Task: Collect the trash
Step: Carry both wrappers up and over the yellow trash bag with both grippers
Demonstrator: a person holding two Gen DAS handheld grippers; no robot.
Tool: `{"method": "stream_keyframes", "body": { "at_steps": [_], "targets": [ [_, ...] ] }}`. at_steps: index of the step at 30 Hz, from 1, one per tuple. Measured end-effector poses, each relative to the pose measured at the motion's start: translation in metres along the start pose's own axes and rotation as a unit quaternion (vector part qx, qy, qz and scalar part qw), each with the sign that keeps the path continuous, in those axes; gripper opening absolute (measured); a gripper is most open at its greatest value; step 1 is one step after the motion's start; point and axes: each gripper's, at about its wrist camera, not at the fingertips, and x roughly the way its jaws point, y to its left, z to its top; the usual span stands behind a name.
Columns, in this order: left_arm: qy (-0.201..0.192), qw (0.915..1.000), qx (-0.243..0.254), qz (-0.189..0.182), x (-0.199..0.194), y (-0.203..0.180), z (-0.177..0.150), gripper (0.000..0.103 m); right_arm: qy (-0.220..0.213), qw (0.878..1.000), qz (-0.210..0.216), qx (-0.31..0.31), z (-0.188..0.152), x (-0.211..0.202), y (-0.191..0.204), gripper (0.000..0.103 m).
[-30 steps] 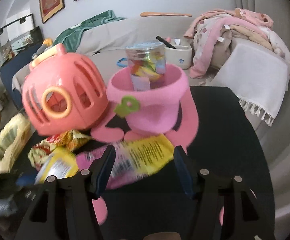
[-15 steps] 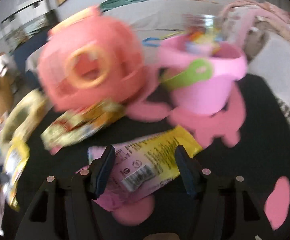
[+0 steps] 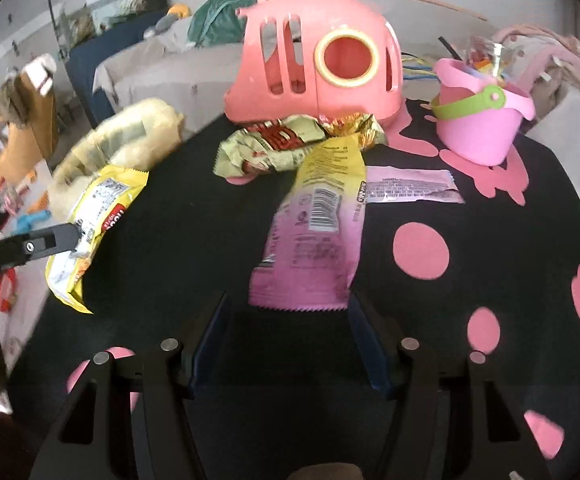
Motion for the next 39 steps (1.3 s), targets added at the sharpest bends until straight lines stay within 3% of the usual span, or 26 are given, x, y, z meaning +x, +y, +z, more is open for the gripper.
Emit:
{"method": "stream_keyframes", "body": {
  "at_steps": [8, 16, 18, 20, 22, 30, 39],
  "targets": [
    [-0.022, 0.9991, 0.003, 0.036, -0.015, 0.004, 0.001, 0.033, -0.071, 0.997, -0.023, 0.033, 0.021, -0.024, -0.007, 0.059],
    [-0.048, 0.9969, 0.002, 0.062, -0.037, 0.020, 0.007, 0.034, -0.029, 0.997, -0.069, 0.008, 0.050, 0.033, -0.004, 0.046],
    [-0.053, 0.9962, -0.008, 0.069, -0.042, 0.028, 0.009, 0.033, -0.015, 0.997, -0.076, 0.012, 0.053, 0.041, -0.007, 0.036],
    [-0.057, 0.9956, -0.016, 0.073, -0.045, 0.035, 0.011, 0.033, -0.015, 0.998, -0.060, 0.019, 0.054, 0.038, -0.008, 0.022],
    [-0.062, 0.9951, -0.021, 0.074, -0.049, 0.038, 0.011, 0.033, -0.025, 0.999, -0.030, 0.025, 0.054, 0.027, -0.005, 0.022],
    [-0.089, 0.9929, -0.023, 0.076, -0.074, 0.043, 0.014, 0.034, -0.078, 0.997, -0.002, -0.020, 0.062, -0.029, 0.044, 0.021],
    [-0.146, 0.9820, -0.001, 0.119, -0.126, 0.047, 0.030, 0.033, -0.137, 0.985, 0.043, -0.090, 0.082, -0.082, 0.121, 0.021]
  ]
}}
